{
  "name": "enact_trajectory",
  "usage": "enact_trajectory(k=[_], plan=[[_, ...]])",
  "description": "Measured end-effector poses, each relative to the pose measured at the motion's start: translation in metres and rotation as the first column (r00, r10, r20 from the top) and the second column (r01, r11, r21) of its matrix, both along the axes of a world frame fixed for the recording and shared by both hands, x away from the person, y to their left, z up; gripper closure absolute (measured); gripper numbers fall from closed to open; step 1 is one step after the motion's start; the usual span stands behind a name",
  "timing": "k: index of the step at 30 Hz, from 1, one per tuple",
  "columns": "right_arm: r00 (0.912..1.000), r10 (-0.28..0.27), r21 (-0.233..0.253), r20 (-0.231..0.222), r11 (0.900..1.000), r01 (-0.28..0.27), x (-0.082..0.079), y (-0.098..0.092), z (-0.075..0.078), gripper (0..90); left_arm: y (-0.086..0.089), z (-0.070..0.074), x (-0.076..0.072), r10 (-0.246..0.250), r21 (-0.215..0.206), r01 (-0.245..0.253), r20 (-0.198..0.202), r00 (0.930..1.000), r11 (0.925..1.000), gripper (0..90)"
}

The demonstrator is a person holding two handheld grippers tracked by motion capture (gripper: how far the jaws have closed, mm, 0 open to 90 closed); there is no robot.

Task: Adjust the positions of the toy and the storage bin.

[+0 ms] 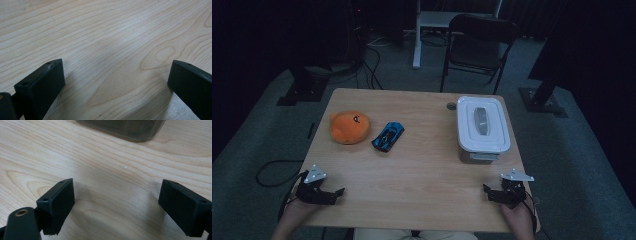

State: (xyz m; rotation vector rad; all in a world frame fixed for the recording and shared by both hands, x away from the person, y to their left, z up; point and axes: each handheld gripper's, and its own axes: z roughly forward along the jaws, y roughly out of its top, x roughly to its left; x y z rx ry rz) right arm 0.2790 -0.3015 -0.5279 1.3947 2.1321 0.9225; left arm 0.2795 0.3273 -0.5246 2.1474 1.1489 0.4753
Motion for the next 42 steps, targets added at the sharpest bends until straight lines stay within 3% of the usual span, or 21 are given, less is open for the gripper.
enact_trajectory(k=[16,27,38,42], plan=[[1.0,0.001,0.002,0.0,1.0,-0.001,0.0,0.0,0.0,13.5,-0.001,0.0,0.0,0.009,0.004,-0.009,-0.003,1.0,1.0,1.6],[1.0,0.003,0.003,-0.001,1.0,-0.003,0.0,0.0,0.0,13.3,-0.004,0.003,0.001,0.045,0.018,-0.045,-0.005,0.999,0.9988,1.7],[1.0,0.003,0.003,-0.001,1.0,-0.003,0.0,0.0,0.0,13.3,-0.014,0.005,0.012,0.024,0.03,-0.023,-0.029,0.9993,0.9993,1.7],[1.0,0.002,0.003,-0.001,1.0,-0.002,0.0,0.0,0.0,13.3,-0.017,0.005,0.016,0.014,0.016,-0.014,-0.045,0.9989,0.9998,1.8]])
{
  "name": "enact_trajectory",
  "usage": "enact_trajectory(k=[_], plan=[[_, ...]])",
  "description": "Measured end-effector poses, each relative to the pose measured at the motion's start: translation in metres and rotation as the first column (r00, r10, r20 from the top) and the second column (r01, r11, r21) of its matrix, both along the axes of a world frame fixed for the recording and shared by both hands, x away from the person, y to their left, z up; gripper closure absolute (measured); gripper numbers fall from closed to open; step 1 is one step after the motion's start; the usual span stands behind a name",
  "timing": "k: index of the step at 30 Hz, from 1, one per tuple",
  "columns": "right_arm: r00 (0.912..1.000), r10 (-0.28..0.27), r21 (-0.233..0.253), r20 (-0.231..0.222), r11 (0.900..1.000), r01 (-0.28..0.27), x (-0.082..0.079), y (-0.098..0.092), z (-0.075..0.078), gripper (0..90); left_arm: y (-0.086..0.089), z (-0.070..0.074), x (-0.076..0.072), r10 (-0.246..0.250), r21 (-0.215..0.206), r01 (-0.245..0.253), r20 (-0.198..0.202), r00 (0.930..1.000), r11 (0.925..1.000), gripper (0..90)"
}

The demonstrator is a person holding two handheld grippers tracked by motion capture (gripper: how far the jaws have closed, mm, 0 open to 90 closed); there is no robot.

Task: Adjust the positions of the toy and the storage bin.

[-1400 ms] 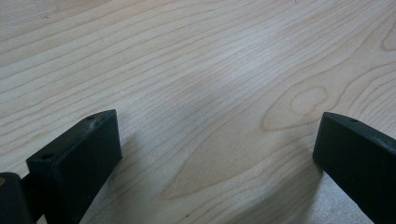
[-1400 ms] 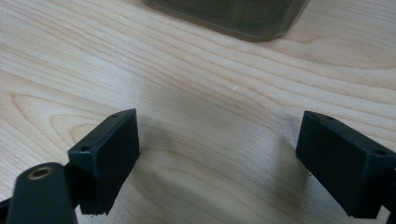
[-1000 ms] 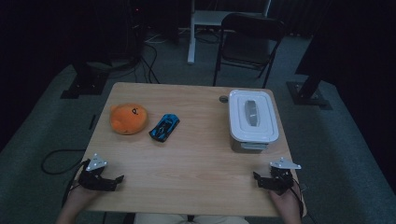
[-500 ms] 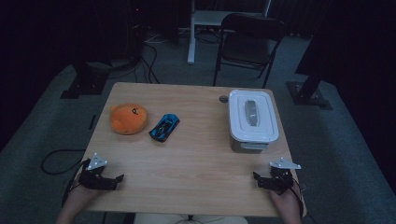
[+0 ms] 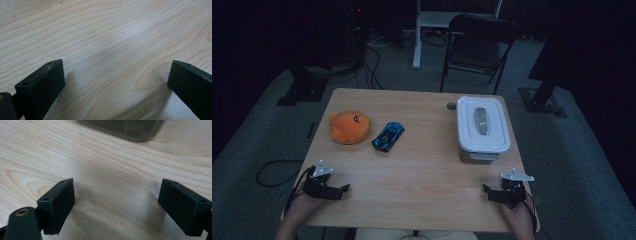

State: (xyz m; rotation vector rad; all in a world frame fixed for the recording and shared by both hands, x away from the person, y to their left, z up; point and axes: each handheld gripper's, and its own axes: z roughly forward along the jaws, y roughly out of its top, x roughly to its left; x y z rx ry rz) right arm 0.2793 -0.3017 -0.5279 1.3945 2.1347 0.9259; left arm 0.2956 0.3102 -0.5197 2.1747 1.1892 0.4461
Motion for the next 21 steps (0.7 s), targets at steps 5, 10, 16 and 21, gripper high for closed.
enact_trajectory(k=[5,10,16,21], plan=[[1.0,0.0,0.0,0.0,1.0,0.0,0.0,0.0,0.0,13.4,-0.007,0.006,0.007,-0.004,-0.006,0.004,0.011,0.9999,1.0,1.7],[1.0,0.0,-0.001,-0.001,1.0,0.0,0.0,0.0,0.0,13.4,-0.018,0.014,0.017,-0.026,0.009,0.026,0.018,0.9995,0.9996,1.8],[1.0,-0.001,0.001,-0.001,1.0,0.001,0.0,0.0,0.0,13.4,-0.031,0.019,0.031,-0.051,0.019,0.05,0.019,0.9985,0.9986,1.7],[1.0,0.0,0.0,0.0,1.0,0.0,0.0,0.0,0.0,13.4,-0.041,0.021,0.041,-0.071,0.011,0.071,0.013,0.9974,0.9974,1.7]])
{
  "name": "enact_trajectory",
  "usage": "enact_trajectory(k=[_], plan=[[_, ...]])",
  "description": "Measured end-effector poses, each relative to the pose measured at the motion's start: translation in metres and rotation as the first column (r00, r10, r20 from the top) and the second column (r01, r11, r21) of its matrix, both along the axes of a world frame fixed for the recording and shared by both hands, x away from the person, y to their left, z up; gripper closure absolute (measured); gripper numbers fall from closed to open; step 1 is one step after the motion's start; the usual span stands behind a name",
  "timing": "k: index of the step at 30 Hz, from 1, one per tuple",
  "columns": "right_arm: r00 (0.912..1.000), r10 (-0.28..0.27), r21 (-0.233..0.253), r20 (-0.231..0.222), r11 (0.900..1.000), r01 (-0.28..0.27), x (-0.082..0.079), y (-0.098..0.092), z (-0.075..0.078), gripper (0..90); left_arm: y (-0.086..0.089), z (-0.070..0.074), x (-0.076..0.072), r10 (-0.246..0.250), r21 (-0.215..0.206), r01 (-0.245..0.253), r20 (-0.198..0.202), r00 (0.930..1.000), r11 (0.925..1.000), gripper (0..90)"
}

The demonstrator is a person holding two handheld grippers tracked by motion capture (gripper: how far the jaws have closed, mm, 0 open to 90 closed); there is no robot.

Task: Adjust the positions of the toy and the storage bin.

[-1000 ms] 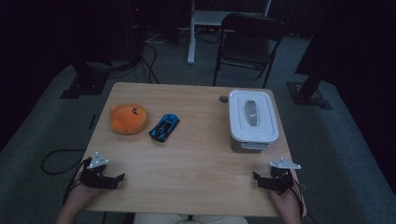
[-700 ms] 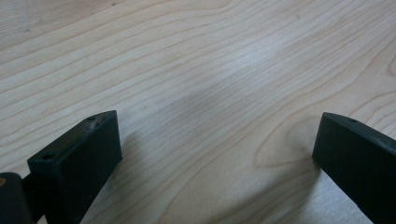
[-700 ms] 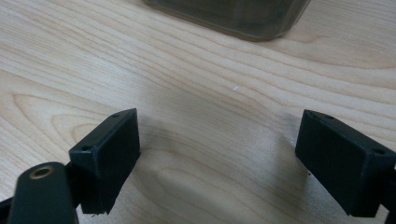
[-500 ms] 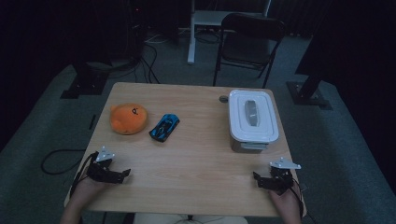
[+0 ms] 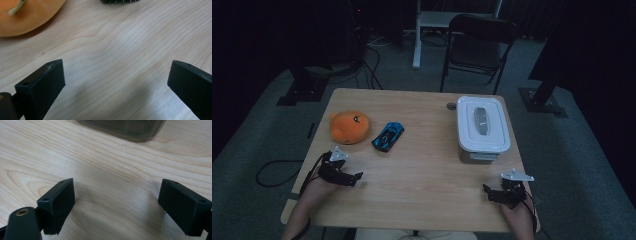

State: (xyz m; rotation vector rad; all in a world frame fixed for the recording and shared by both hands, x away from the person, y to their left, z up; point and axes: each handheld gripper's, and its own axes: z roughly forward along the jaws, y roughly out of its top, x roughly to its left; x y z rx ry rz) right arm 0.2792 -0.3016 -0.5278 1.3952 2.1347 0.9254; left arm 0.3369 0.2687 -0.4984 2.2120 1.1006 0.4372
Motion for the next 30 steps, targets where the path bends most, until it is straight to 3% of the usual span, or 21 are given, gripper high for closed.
enact_trajectory(k=[17,30], plan=[[1.0,0.0,0.0,0.0,1.0,0.0,0.0,0.0,0.0,13.4,-0.038,0.018,0.03,-0.068,0.018,0.067,0.011,0.9976,0.9975,1.7],[1.0,0.0,0.0,0.0,1.0,0.0,0.0,0.0,0.0,13.4,-0.064,0.027,0.054,-0.114,0.031,0.114,-0.011,0.9935,0.993,1.7]])
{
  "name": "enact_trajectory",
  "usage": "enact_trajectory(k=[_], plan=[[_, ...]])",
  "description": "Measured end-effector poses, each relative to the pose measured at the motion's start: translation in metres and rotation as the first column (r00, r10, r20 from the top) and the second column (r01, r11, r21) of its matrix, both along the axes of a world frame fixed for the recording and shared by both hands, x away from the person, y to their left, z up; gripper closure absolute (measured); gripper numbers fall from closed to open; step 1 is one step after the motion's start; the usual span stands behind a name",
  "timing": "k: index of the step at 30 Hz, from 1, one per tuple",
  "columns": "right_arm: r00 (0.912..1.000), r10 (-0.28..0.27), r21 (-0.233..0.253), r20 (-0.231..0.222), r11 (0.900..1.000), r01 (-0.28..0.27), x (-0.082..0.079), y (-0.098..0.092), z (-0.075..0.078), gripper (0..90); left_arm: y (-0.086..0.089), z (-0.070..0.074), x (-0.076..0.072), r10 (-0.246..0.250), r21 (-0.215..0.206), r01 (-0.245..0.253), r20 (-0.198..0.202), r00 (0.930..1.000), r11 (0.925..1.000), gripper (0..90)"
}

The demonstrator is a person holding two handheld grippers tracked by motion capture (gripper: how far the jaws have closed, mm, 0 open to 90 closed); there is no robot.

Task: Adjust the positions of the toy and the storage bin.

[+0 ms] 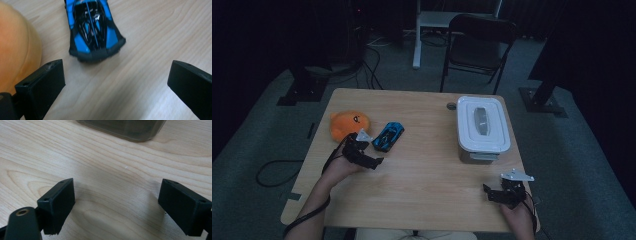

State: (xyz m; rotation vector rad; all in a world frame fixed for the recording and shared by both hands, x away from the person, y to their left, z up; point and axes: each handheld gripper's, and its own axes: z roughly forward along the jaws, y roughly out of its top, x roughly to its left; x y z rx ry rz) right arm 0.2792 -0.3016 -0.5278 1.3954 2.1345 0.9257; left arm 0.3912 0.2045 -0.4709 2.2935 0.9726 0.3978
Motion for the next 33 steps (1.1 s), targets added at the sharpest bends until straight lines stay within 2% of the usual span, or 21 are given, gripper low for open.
enact_trajectory(k=[2,6,11,18,23,27,31,32,33], plan=[[1.0,0.0,0.0,0.0,1.0,0.0,0.0,0.0,0.0,13.4,-0.004,0.001,0.005,-0.003,0.009,0.003,-0.001,1.0,1.0,1.7],[1.0,0.0,0.0,0.0,1.0,0.0,0.0,0.0,0.0,13.4,-0.011,0.004,0.014,-0.01,-0.006,0.01,0.001,1.0,0.9999,1.8],[1.0,0.0,0.0,0.0,1.0,0.0,0.0,0.0,0.0,13.4,-0.019,0.006,0.028,0.011,-0.013,-0.011,-0.002,0.9999,0.9999,1.8],[1.0,0.0,0.0,0.0,1.0,0.0,0.0,0.0,0.0,13.4,-0.029,0.004,0.051,0.052,0.007,-0.052,-0.013,0.9985,0.9986,1.8],[1.0,0.0,0.0,0.0,1.0,0.0,0.0,0.0,0.0,13.4,-0.036,0.0,0.066,0.071,0.027,-0.07,-0.048,0.9963,0.9972,1.8],[1.0,0.0,0.001,0.0,1.0,0.0,0.0,0.0,0.0,13.4,-0.04,-0.005,0.075,0.092,0.041,-0.09,-0.055,0.9943,0.9951,1.8],[1.0,0.0,0.0,0.0,1.0,0.0,0.0,0.0,0.0,13.5,-0.041,-0.008,0.079,0.087,0.046,-0.085,-0.064,0.9941,0.9954,2.1],[1.0,0.0,0.0,0.0,1.0,0.0,0.0,0.0,0.0,13.5,-0.042,-0.008,0.08,0.083,0.052,-0.08,-0.054,0.9951,0.9954,6.2],[1.0,0.0,0.001,0.0,1.0,0.0,0.0,0.0,0.0,13.5,-0.042,-0.008,0.081,0.086,0.051,-0.083,-0.06,0.9945,0.9952,6.1]])
